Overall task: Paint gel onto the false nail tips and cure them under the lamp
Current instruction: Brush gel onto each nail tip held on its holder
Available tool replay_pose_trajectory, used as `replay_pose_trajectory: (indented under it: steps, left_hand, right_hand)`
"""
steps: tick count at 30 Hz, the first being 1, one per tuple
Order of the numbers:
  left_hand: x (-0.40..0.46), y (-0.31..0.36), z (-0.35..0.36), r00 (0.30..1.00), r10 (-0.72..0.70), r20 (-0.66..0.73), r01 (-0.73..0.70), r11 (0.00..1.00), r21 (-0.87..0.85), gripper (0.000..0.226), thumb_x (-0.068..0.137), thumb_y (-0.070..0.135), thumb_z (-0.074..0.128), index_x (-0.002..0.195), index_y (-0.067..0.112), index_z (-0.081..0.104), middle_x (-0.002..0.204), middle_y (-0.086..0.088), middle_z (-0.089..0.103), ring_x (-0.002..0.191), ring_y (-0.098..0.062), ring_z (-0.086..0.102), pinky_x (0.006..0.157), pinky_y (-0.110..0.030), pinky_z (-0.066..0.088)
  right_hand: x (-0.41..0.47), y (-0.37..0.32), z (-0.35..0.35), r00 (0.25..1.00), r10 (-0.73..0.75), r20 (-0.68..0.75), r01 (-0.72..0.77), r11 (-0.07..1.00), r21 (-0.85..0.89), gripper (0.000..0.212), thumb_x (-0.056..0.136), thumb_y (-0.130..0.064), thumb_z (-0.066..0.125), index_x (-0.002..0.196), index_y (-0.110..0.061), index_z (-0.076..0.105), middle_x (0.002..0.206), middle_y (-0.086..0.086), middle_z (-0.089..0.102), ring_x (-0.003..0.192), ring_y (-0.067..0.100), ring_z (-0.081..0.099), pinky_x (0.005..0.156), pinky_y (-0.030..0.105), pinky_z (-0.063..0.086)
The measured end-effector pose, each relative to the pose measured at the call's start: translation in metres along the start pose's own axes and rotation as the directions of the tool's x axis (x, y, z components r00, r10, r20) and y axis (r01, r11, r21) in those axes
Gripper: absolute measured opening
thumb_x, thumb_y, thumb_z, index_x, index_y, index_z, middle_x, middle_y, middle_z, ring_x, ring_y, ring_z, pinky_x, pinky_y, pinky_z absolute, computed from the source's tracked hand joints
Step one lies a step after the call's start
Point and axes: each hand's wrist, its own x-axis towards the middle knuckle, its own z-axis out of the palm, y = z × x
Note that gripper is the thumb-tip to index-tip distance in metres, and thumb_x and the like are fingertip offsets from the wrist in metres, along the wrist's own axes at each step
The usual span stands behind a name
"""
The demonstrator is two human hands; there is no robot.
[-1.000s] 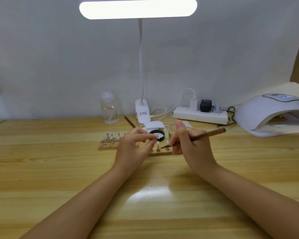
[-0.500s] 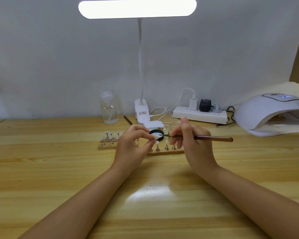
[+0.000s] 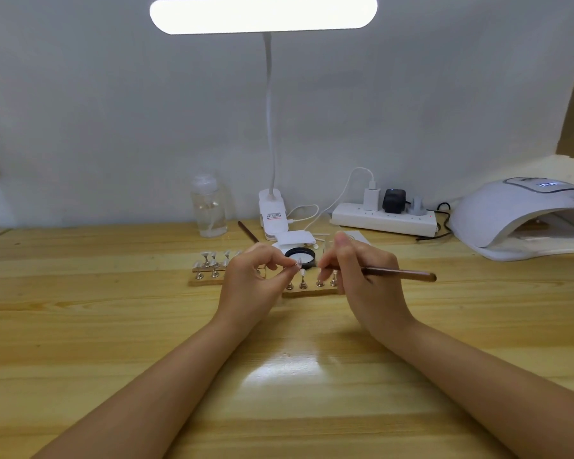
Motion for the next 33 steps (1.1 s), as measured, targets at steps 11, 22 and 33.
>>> replay_pose_trajectory:
  steps: [11, 22, 33]
  left_hand:
    - [0.0, 0.0012, -0.0009, 1.0, -0.011, 0.001, 0.011, 1.0, -0.006, 0.022, 0.069, 0.002, 0.075, 0.067, 0.021, 0.065, 0.073, 0.001, 0.062, 0.068, -0.007, 0.049, 0.064, -0.008, 0.038]
    - [-0.001, 0.0027, -0.001, 0.999, -0.054, 0.006, 0.054, 0.999, 0.0, 0.01, 0.071, 0.004, 0.075, 0.069, 0.012, 0.07, 0.073, -0.002, 0.064, 0.067, -0.008, 0.049, 0.061, -0.008, 0.036]
    - [-0.0002, 0.0023, -0.0004, 0.999, -0.049, 0.006, 0.049, 0.999, -0.014, 0.009, 0.071, 0.004, 0.075, 0.07, 0.011, 0.07, 0.072, -0.001, 0.064, 0.067, -0.008, 0.05, 0.062, -0.009, 0.038]
  right_hand:
    - [0.0014, 0.001, -0.0017, 0.998, -0.045, 0.048, 0.051, 0.991, -0.127, 0.035, 0.093, -0.038, 0.041, 0.065, -0.028, 0.059, 0.057, -0.011, 0.059, 0.055, 0.0, 0.056, 0.057, 0.012, 0.04]
    - [-0.0005, 0.0022, -0.0008, 0.999, 0.024, 0.024, -0.023, 0.998, -0.06, 0.044, 0.093, -0.046, 0.043, 0.058, -0.024, 0.061, 0.049, -0.008, 0.059, 0.045, 0.001, 0.055, 0.052, 0.011, 0.04]
    - [0.0005, 0.0001, 0.0004, 0.996, 0.081, -0.045, -0.081, 0.997, 0.007, 0.044, 0.092, -0.042, 0.042, 0.058, -0.023, 0.062, 0.049, -0.003, 0.06, 0.044, 0.002, 0.054, 0.052, 0.013, 0.041]
